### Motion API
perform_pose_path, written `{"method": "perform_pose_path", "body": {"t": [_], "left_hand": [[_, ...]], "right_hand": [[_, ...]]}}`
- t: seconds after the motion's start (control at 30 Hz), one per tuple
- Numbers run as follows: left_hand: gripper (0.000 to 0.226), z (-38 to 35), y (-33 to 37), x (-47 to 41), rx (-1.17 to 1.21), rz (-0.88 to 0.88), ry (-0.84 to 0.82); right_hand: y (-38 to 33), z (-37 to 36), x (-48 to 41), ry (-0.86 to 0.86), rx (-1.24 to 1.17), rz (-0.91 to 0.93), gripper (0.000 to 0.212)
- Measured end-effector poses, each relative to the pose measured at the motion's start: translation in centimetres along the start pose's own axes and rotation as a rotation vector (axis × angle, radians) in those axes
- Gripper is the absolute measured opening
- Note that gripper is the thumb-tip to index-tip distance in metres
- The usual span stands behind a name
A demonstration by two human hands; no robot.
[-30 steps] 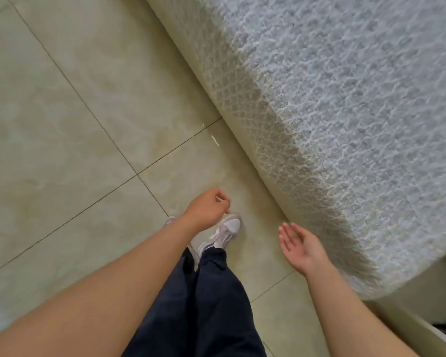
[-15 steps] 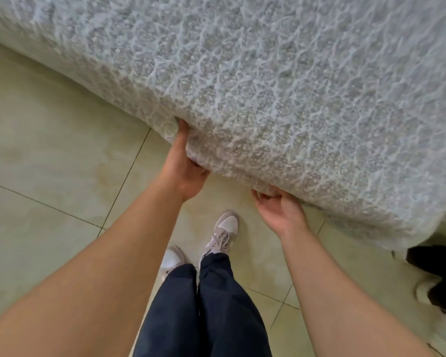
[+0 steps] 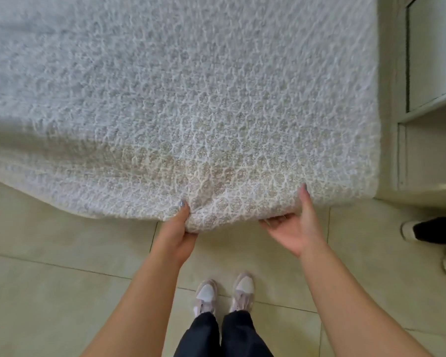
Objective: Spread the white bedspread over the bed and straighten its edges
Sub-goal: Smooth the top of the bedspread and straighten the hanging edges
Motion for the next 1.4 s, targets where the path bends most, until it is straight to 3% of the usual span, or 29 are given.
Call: {"method": "perform_pose_path", "body": {"t": [0.13,0.27,0.37,0.47,0.77,0.9,1.13,1.4], "left_hand": [[0.03,-0.2,0.0,0.9,-0.037,-0.012,0.037],[0.022,0.5,0.3,0.9,-0.06,-0.063,0.114],[0.014,1.1,0.7,1.4,-0.113,-0.144,0.21],[0.011,1.9,0.8,2.8,-0.162,-0.203,0.29],[0.026,2.5,1.6,7.1,-0.266,-0.282,0.309],[0.031,2.3,1.7,8.2,-0.25,-0.286,0.302],[0.036,3.5,1.1,8.7,-0.168,-0.281,0.266],[0.029,5.9,1.7,10.4,-0.158,-0.283,0.271]], "right_hand": [[-2.2,-1.7,-0.1,0.186,0.207,0.005,0.075],[-4.9,-1.0,0.3,0.429,0.672,0.094,0.072],[-6.5,-0.5,0.8,0.448,0.893,0.224,0.059],[-6.9,-0.1,1.6,0.404,0.984,0.28,0.063],[-5.9,-0.5,5.1,0.3,0.969,0.268,0.064],[-6.2,-1.6,6.9,0.269,0.965,0.298,0.054],[-6.0,-0.8,8.5,0.279,0.964,0.342,0.081],[-2.9,-1.3,10.3,0.264,0.935,0.362,0.079]]}}
Point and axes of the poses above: each hand's wrist, its own x-axis away from the middle knuckle, its own z-axis out of the back of the hand, y = z × x, the point moved 9 cm from there along -x, towards the middle knuckle, and after that the axes turned 2 degrees about z, right-handed, at the moved point
